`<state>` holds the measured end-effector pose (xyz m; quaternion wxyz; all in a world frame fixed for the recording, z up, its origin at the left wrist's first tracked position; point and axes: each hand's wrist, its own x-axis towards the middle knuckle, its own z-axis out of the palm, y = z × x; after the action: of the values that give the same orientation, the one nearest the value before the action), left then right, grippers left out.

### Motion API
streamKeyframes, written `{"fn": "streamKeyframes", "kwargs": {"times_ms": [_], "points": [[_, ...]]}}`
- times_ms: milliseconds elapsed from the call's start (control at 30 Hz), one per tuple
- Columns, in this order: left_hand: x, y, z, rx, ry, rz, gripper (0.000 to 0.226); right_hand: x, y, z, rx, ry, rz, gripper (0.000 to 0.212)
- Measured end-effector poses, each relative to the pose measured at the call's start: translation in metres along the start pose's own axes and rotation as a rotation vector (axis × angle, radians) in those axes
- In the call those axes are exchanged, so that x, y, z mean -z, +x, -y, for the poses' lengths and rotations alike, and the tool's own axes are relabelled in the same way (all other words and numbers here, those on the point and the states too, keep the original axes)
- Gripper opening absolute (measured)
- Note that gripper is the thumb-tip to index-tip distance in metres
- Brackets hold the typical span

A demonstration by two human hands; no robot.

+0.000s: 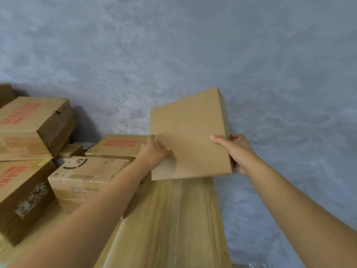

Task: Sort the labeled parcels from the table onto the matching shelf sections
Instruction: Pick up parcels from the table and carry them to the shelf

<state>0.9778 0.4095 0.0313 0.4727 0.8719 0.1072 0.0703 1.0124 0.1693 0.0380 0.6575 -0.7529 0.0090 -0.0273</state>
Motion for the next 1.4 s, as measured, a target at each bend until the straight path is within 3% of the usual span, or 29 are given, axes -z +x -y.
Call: {"fn": "streamKeyframes", "kwargs": {"times_ms": [100,200,300,400,500,567,633,833,967,1200,1300,1400], "points": [[-0.016,-0.02,-0.042,0.027,-0.296,0.172,0.076,-0.019,-0.009,0.016,0.206,-0.272,-0.218,0.09],[-0.022,-0.033,-0.075,0.081,-0.548,0.239,0.07,-0.041,-0.03,0.025,0.359,-0.614,-0.284,0.104],[-0.014,-0.031,-0.083,0.109,-0.611,0.171,0.067,-0.053,-0.044,0.029,0.476,-0.717,-0.178,0.108],[-0.002,-0.026,-0.07,0.18,-0.726,0.07,0.081,-0.058,-0.055,0.035,0.679,-0.632,0.018,0.08],[0.009,-0.021,-0.052,0.247,-0.837,-0.072,0.103,-0.063,-0.059,0.04,0.746,-0.59,0.199,0.059],[0.017,-0.021,-0.042,0.224,-0.812,-0.079,0.105,-0.063,-0.057,0.041,0.696,-0.513,0.269,0.045],[0.027,-0.02,-0.032,0.171,-0.771,-0.075,0.1,-0.055,-0.05,0.038,0.635,-0.52,0.235,0.036],[0.071,-0.023,-0.008,0.072,-0.742,0.084,0.081,-0.009,-0.021,0.014,0.281,-0.676,-0.01,0.06],[0.086,-0.028,0.004,0.007,-0.749,0.178,0.049,0.006,-0.018,0.012,0.041,-0.422,0.039,0.069],[0.091,-0.029,0.01,-0.051,-0.704,0.355,0.072,0.01,-0.032,0.025,-0.176,0.08,0.304,0.05],[0.09,-0.026,0.008,-0.066,-0.722,0.336,0.07,0.011,-0.036,0.026,-0.173,0.165,0.257,0.046],[0.087,-0.021,0.009,0.017,-0.821,0.193,0.08,-0.001,-0.04,0.036,-0.134,0.28,0.143,0.044]]}}
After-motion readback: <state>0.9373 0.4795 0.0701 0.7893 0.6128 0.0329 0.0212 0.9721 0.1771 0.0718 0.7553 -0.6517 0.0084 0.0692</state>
